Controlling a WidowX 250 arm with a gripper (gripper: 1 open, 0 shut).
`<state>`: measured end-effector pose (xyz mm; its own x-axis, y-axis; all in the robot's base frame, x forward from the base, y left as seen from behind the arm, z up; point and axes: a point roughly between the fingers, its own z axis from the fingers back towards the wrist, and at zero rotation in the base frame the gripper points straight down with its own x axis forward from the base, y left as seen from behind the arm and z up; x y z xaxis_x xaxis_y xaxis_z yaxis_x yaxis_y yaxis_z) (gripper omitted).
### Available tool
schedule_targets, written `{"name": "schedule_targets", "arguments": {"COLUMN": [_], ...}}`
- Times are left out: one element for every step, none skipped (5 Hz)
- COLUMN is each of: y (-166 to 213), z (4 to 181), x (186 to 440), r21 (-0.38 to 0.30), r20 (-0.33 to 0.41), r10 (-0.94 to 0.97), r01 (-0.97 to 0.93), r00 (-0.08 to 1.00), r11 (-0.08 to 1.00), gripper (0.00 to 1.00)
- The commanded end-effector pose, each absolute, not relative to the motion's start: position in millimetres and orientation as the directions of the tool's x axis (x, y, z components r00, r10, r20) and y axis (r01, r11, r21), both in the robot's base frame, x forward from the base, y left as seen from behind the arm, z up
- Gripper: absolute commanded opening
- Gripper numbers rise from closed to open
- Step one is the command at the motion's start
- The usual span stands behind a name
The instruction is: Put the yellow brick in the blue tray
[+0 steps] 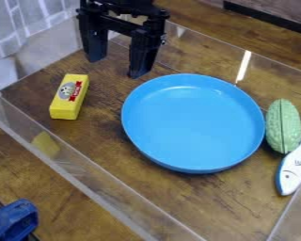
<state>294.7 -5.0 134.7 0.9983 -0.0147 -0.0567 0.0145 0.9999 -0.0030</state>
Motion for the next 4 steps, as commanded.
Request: {"name": "schedule_targets", "arguments": {"y": [-5,-6,4,5], "z": [135.0,133.5,131.9,129.2], "x": [295,298,300,300], "r21": [-0.004,-0.005,-0.008,-0.010], "r20": [-0.069,-0.082,-0.072,-0.079], "r10": [-0.019,-0.033,-0.021,-0.069], "r01": [0.019,0.033,0.020,0.068], "r00": [0.997,0.996,0.997,0.995], "r11": [1.000,0.999,1.000,0.998], "gripper": [1.00,1.00,1.00,1.00]}}
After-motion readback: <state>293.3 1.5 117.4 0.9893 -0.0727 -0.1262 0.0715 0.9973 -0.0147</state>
